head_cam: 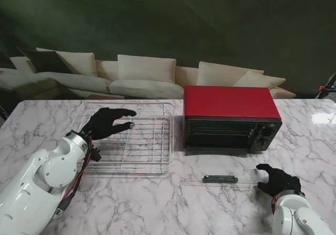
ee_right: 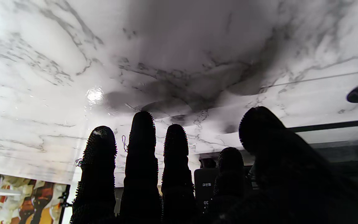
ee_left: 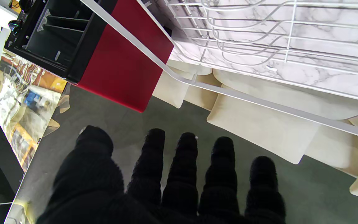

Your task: Slide the trays into the oven

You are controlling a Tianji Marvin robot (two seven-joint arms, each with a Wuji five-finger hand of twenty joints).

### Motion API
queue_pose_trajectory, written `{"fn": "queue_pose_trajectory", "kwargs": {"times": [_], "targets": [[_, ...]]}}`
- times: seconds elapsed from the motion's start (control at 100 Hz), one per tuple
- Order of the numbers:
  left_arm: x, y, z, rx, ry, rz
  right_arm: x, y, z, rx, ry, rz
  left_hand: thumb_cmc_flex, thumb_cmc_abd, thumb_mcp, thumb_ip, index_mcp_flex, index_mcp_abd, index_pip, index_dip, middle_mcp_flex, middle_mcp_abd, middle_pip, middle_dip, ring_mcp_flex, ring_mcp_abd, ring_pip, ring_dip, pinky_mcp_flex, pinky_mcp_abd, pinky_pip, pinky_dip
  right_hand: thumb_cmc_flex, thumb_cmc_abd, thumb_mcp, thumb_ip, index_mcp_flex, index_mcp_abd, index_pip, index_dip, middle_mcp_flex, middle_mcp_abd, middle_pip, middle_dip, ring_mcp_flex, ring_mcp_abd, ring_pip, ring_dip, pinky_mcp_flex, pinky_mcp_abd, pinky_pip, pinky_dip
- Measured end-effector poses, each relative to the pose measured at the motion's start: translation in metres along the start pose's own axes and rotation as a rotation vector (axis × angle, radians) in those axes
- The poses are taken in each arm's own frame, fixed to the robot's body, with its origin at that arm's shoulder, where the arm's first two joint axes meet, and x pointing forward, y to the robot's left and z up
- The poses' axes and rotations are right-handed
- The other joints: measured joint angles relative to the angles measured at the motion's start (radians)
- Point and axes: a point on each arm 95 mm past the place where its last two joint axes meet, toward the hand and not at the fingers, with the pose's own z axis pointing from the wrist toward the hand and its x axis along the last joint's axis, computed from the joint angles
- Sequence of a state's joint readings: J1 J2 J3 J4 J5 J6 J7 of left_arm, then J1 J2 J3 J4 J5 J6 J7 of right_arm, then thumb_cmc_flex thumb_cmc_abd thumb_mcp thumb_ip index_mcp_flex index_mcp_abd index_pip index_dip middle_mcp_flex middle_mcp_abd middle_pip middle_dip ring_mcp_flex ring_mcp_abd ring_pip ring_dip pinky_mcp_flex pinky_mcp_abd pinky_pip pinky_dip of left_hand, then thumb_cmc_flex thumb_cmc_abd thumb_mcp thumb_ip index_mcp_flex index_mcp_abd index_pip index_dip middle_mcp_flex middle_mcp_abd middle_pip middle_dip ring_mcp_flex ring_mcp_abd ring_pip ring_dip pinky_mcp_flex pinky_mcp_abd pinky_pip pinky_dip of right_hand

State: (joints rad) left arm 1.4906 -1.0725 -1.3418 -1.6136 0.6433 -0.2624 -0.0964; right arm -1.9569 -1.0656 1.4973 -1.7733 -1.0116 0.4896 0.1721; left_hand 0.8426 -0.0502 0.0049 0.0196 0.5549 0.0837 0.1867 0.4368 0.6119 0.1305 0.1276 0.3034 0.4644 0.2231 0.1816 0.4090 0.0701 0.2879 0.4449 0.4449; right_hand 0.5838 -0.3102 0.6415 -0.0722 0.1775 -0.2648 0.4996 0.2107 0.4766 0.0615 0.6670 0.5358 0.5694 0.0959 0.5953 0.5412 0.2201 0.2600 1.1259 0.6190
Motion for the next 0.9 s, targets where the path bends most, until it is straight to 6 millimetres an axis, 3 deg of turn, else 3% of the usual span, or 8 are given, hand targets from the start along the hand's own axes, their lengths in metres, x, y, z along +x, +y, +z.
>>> {"fn": "queue_pose_trajectory", "kwargs": {"times": [0.11,0.25,0.34,0.9], "targets": [[0.000,0.000,0.000,0.000,0.000,0.000,0.000,0.002,0.002,0.014,-0.002,0.005,0.000,0.000,0.000,0.000,0.000,0.000,0.000,0.000,0.000,0.000,0.000,0.000,0.000,0.000,0.000,0.000,0.000,0.000,0.000,0.000,0.003,0.103,-0.073,0.000,0.000,0.000,0.000,0.005,-0.027,0.000,0.000,-0.001,-0.018,0.002,0.032,0.018,-0.017,-0.001,-0.012,0.009],[0.000,0.000,0.000,-0.001,-0.001,0.000,0.001,0.006,0.004,0.048,0.005,0.013,0.000,0.000,0.000,0.000,0.000,0.000,0.000,0.000,0.000,0.000,0.000,0.000,0.000,0.000,0.000,0.000,0.000,0.000,0.000,0.000,0.021,0.177,-0.124,0.008,-0.002,-0.036,0.000,0.016,-0.028,0.000,0.000,-0.001,-0.041,0.025,0.046,0.033,-0.029,-0.002,-0.014,0.018],[0.000,0.000,0.000,-0.001,-0.001,0.000,0.001,0.008,0.005,0.067,0.014,0.043,0.000,0.000,0.000,0.000,0.000,0.000,0.000,0.000,0.000,0.000,0.000,0.000,0.000,0.000,0.000,0.000,0.000,0.000,0.000,0.000,0.043,0.188,-0.130,0.029,-0.015,-0.048,-0.002,0.016,-0.040,0.000,-0.001,-0.001,-0.061,0.063,0.047,0.041,-0.036,-0.003,-0.020,0.019],[0.000,0.001,0.001,-0.001,-0.001,0.000,0.007,0.010,0.009,0.075,0.016,0.003,0.000,0.000,0.000,0.000,0.000,0.000,0.000,0.000,0.000,0.000,0.000,0.000,0.000,0.000,0.000,0.000,0.000,0.000,0.000,0.000,0.096,0.187,-0.134,0.038,-0.026,-0.071,-0.019,0.017,-0.052,-0.002,-0.002,0.000,-0.056,0.070,0.077,0.059,-0.034,-0.007,-0.020,0.030]]}}
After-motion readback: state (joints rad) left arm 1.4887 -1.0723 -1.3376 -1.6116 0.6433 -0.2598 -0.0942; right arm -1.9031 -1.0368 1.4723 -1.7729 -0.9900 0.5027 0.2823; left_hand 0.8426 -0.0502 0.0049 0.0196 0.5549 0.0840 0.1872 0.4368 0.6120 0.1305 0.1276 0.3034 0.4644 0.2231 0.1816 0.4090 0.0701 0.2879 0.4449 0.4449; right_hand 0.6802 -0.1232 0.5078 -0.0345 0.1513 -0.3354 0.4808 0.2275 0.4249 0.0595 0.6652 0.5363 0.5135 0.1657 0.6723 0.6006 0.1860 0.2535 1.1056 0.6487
